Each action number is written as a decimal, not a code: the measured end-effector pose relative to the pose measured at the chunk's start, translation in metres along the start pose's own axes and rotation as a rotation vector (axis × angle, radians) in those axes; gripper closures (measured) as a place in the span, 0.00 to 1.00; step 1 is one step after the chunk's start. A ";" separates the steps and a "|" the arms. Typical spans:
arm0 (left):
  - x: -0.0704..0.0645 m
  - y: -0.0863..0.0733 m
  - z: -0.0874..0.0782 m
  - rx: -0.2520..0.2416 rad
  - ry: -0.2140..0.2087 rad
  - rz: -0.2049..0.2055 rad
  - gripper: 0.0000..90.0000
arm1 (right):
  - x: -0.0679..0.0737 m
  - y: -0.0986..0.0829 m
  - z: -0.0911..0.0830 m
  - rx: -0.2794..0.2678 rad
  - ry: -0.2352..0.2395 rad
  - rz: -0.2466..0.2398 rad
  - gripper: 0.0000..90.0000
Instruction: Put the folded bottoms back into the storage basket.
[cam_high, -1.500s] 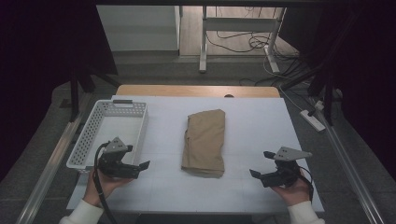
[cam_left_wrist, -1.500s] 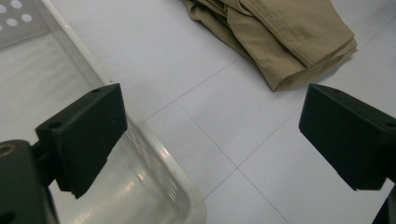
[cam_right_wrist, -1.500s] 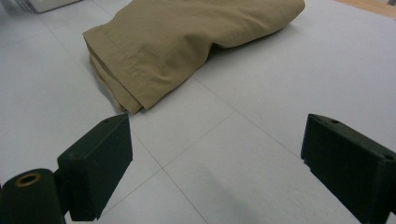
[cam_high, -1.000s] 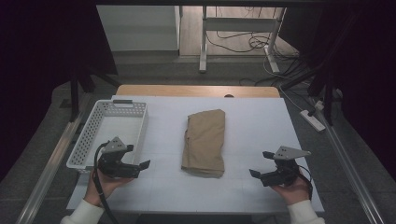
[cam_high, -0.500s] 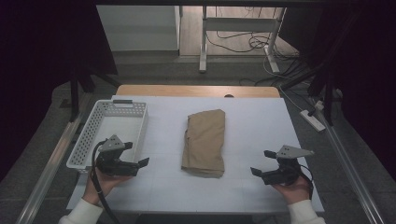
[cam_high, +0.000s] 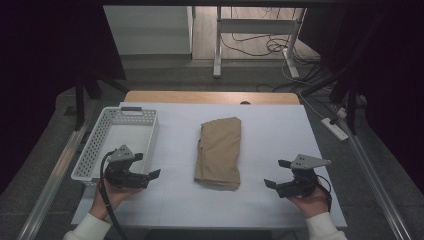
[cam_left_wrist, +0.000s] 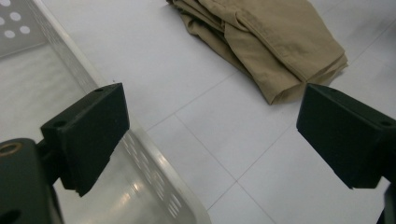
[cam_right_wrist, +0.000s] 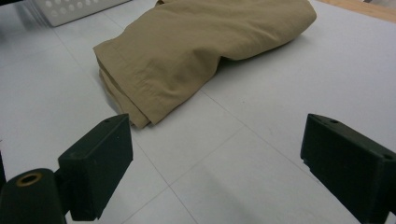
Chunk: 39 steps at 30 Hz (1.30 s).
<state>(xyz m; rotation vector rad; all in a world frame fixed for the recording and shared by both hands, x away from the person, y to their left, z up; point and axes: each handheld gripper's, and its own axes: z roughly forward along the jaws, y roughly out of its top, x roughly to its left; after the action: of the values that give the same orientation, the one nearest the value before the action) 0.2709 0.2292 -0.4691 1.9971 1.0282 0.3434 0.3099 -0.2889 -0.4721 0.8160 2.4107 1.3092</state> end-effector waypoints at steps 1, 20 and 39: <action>0.000 0.000 0.000 -0.002 -0.001 0.000 0.09 | 0.003 0.004 0.002 0.002 0.009 -0.010 0.10; -0.002 0.003 0.002 0.005 -0.005 0.016 0.10 | 0.016 0.019 0.023 0.025 0.060 -0.055 0.13; -0.004 0.003 0.006 0.018 -0.009 0.023 0.10 | 0.037 0.032 0.053 0.080 0.106 -0.132 0.13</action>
<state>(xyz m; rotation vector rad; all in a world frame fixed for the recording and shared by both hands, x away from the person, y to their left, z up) 0.2729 0.2217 -0.4698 2.0257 1.0065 0.3380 0.3171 -0.2176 -0.4738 0.6098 2.5650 1.2425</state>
